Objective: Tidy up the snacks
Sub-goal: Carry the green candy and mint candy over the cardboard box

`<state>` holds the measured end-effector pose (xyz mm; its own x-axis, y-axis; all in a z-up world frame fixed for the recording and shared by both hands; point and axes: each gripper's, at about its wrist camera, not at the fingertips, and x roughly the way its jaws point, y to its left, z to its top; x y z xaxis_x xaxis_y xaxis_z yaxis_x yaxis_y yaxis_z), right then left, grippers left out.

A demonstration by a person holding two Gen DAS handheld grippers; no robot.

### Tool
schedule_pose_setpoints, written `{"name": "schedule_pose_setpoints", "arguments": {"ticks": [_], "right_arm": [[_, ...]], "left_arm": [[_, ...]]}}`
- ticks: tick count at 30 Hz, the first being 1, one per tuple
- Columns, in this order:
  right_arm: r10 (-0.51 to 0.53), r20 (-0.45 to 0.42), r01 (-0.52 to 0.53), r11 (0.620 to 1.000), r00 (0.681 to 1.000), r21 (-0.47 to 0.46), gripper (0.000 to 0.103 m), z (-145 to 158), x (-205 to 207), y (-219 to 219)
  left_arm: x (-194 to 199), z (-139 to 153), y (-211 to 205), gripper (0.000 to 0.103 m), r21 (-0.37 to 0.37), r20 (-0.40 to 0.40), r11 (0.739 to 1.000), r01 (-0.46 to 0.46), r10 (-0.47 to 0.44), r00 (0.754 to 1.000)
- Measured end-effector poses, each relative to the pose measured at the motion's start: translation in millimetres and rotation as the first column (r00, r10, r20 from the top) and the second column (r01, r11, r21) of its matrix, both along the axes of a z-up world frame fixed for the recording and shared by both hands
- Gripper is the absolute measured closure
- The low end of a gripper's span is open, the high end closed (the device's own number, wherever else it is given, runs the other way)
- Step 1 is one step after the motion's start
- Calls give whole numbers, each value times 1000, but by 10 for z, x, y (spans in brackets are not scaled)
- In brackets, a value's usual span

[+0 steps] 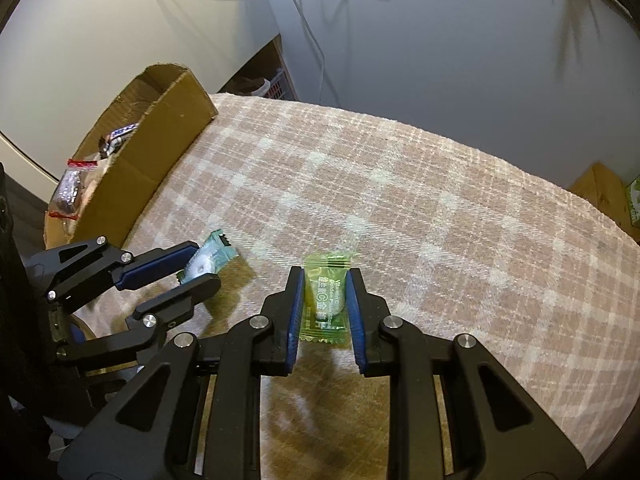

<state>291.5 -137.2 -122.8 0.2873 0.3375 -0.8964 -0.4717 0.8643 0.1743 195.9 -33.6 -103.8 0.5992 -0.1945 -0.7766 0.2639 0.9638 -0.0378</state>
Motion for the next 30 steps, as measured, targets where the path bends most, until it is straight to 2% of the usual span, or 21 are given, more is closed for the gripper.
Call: {"name": "schedule_pose_setpoints", "arguments": {"ticks": [7,17,24,30], "right_arm": [[24,37,-24,1000,999,6,81,188,-133,105],[79,90,-80,997,993,17,81,438,-288,484],[119,119,-124,992,986,32,81,543,-362,784],[153,154,-165,984,976,68,81,655,-404,1109]], "left_arm": [[-164,231,130,84,-17,56,1000,-21,22,998],[-364,498,478,84,-39,125,997,-71,75,989],[-463,582,732,84,-42,154,992,-117,122,981],[-547,598,1034,84,-35,180,979,-199,202,963]]}}
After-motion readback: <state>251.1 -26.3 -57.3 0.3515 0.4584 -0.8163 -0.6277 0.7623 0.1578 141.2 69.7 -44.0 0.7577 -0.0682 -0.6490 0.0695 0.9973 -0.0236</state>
